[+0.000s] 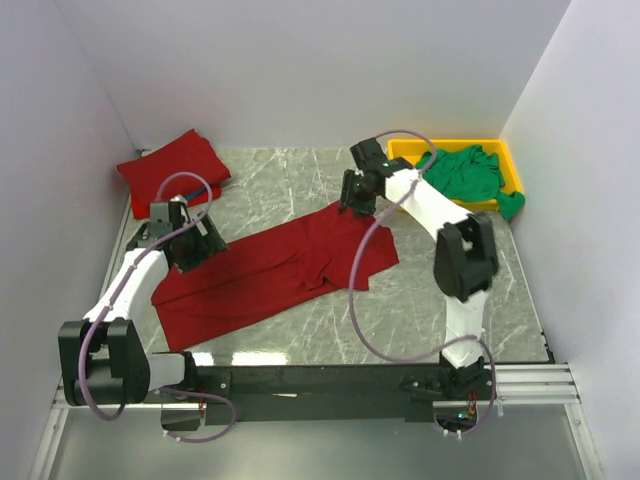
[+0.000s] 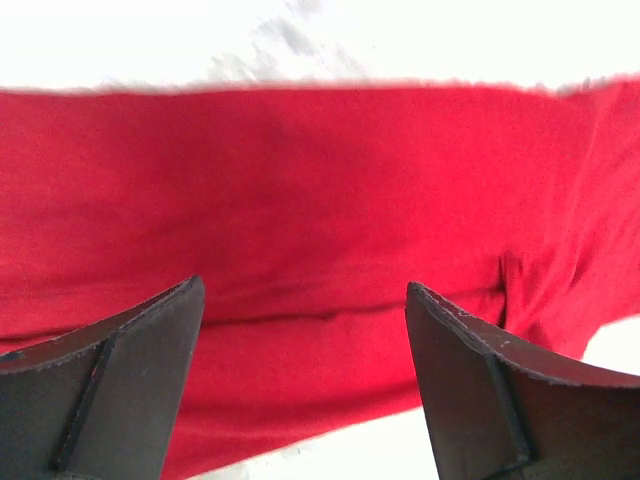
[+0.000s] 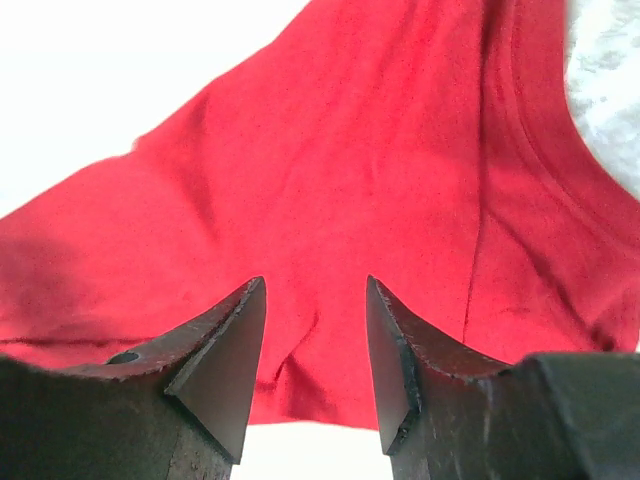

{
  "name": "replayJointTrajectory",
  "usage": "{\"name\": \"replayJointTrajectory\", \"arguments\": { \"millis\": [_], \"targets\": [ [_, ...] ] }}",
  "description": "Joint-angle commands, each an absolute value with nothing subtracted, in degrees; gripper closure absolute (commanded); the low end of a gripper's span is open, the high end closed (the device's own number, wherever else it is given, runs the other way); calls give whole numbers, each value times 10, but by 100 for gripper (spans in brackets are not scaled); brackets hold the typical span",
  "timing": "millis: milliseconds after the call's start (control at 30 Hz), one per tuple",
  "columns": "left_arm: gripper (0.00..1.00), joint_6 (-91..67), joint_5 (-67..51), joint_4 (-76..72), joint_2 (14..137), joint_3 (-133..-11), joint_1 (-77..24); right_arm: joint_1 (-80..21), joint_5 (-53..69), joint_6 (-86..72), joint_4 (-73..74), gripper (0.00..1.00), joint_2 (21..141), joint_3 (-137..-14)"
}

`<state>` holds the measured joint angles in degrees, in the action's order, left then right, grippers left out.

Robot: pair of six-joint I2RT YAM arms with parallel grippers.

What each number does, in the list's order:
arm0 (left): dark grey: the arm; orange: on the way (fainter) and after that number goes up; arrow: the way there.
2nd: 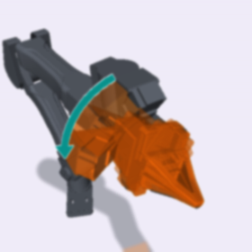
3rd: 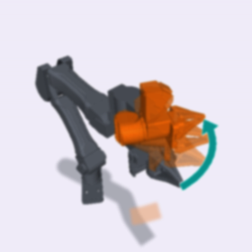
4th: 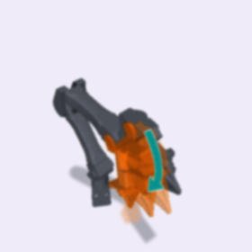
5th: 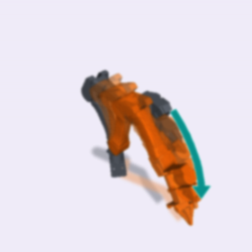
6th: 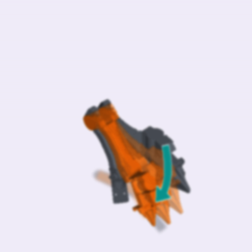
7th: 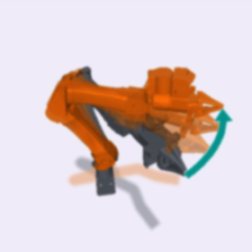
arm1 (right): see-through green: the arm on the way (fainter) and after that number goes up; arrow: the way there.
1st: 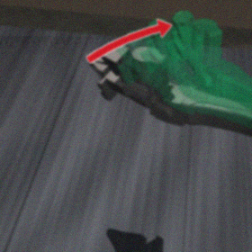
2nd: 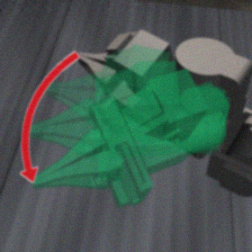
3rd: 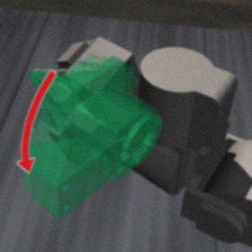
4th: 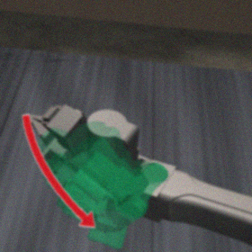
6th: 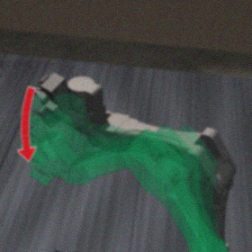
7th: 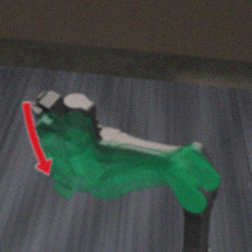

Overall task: Fold and stack the t-shirts
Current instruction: Fold the tshirt

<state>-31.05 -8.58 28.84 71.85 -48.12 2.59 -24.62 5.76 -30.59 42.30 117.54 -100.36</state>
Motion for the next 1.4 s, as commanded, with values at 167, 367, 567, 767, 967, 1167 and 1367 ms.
{"name": "replayJointTrajectory", "arguments": {
  "millis": [167, 367, 567, 767, 967, 1167, 1367],
  "targets": [
    [12, -310, -117, 252, 725, -445, 10, -289, 39, -336, 361, 49, 1057, -824],
    [12, -286, -119, 243, 811, -470, 10, -296, 50, -353, 340, 50, 1055, -775],
    [12, -272, -141, 232, 859, -469, 10, -294, 47, -345, 353, 50, 1084, -778],
    [12, -252, -138, 250, 867, -473, 10, -282, 39, -342, 375, 50, 1127, -795],
    [14, -238, -177, 274, 884, -471, 9, -259, 48, -341, 383, 51, 1159, -813],
    [14, -247, -203, 287, 881, -478, 5, -236, 45, -331, 438, 53, 1228, -902],
    [15, -243, -264, 323, 889, -494, 4, -208, 43, -320, 517, 53, 1324, -1087]
  ]
}}
